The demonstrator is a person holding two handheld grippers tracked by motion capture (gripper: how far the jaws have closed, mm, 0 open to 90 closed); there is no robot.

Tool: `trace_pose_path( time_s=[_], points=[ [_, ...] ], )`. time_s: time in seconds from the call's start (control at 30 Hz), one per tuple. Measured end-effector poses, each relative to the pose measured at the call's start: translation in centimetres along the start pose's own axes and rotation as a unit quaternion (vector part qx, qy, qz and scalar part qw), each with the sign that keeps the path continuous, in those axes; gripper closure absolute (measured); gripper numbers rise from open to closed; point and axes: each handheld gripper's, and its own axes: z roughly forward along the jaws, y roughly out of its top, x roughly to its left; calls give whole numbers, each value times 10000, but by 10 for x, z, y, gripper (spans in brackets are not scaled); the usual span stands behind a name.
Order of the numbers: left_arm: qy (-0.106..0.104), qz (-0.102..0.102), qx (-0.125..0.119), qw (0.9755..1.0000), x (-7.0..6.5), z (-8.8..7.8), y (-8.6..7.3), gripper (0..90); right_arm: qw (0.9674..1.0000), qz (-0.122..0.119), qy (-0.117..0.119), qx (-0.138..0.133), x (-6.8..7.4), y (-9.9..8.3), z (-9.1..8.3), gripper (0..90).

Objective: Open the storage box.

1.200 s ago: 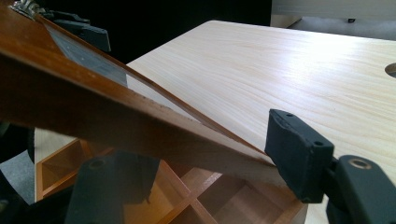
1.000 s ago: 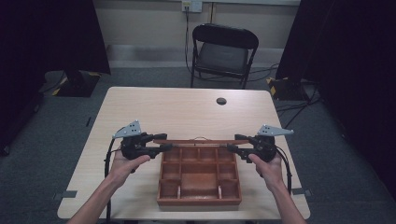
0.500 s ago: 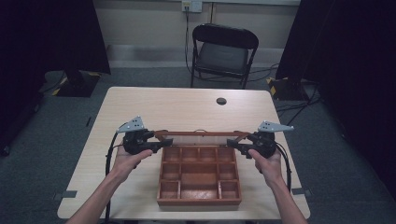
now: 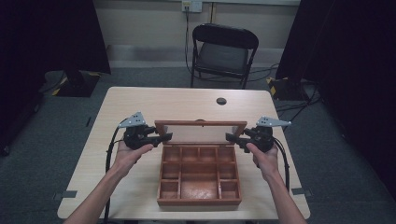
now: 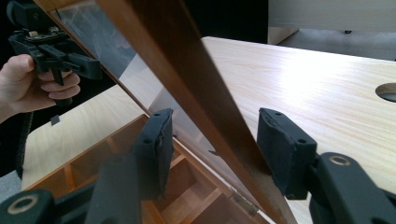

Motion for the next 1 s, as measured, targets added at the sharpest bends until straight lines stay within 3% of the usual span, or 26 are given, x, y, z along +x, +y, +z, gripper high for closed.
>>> trace_pose_path(
  time_s=[0.2,0.33,0.4,0.8,1.0],
  points=[
    [-29,-65,-71,9999,4,1,-3,579,10000,47,-1,-65,-6,-7,5,459],
    [7,-286,-92,9995,6,5,-13,567,9999,89,-51,-32,-8,-13,8,454],
    [90,-162,-37,9998,7,6,-14,574,9999,141,-44,-30,-10,-15,10,451],
    [220,-305,86,9993,11,12,-25,577,9995,201,-250,4,-11,-21,13,454],
    [270,-229,169,9992,14,18,-29,574,9992,219,-315,56,-13,-26,17,446]
  ],
)
